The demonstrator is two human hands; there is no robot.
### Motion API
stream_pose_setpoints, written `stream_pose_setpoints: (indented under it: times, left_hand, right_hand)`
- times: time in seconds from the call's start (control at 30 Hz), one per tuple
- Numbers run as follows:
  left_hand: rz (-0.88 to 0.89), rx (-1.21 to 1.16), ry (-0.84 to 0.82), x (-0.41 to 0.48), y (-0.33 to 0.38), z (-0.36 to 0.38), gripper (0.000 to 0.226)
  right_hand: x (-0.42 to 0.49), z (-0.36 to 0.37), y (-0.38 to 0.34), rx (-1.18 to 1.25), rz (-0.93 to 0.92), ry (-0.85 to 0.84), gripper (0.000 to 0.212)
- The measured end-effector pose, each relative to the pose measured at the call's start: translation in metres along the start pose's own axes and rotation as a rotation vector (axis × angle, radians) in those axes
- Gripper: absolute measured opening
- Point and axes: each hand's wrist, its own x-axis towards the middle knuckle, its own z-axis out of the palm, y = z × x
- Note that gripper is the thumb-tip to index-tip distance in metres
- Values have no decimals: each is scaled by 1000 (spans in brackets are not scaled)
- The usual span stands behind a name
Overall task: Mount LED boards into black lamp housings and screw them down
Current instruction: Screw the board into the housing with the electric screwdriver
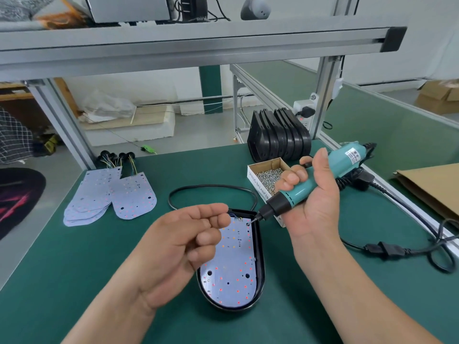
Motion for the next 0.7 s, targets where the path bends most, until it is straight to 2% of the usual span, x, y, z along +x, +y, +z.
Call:
stream_pose_setpoints:
  times: [0.13,0.27,0.33,0.47,0.7]
  left_hand:
    - [15,139,-8,-2,-5,5,26]
    - [72,279,4,-1,-12,5,25]
    - [79,256,11,-1,-11,6,28]
    - [22,17,17,1,0,0,36]
    - [19,69,8,6,2,-11,33]
  right_hand:
    - [0,1,-5,36,-14,-33,31]
    - [-2,3,-6,39,-17,-65,31]
    - [-3,3,-6,33,-19,-67,31]
    - [-2,3,-8,34,-22,-55,30]
    - [-1,1,-6,10,-25,-42,25]
